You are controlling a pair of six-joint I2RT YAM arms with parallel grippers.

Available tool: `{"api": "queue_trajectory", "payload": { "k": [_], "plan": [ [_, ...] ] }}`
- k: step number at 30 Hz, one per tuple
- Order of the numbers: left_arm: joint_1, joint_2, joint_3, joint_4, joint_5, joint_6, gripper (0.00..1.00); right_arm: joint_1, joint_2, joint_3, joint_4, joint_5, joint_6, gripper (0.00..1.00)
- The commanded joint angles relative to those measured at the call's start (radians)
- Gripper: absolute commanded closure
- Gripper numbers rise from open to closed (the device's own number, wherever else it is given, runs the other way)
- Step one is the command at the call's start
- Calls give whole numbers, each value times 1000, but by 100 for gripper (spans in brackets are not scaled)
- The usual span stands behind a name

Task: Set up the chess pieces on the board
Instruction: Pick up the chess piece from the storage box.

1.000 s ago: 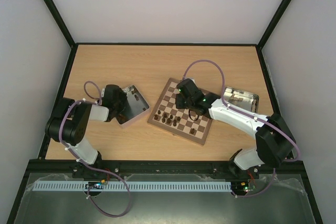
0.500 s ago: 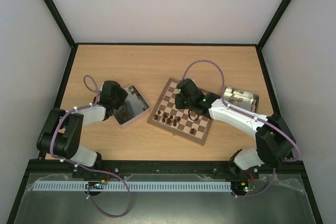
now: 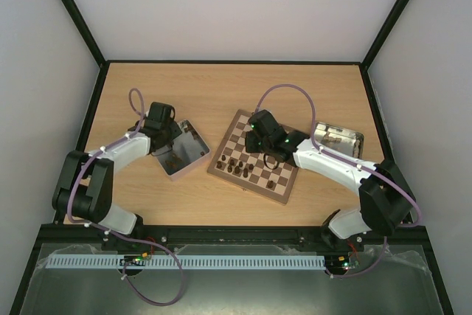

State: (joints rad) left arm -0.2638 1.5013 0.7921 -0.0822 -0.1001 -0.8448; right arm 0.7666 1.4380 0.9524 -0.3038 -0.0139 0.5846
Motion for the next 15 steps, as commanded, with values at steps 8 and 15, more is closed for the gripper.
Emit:
{"api": "queue_trajectory", "payload": {
  "k": [8, 15],
  "plan": [
    [8, 128, 9, -118, -78, 87, 49, 7, 3, 10, 7, 1, -7, 85],
    [10, 201, 48, -105, -112, 90, 54, 7, 1, 6, 4, 3, -5, 85]
  ]
}}
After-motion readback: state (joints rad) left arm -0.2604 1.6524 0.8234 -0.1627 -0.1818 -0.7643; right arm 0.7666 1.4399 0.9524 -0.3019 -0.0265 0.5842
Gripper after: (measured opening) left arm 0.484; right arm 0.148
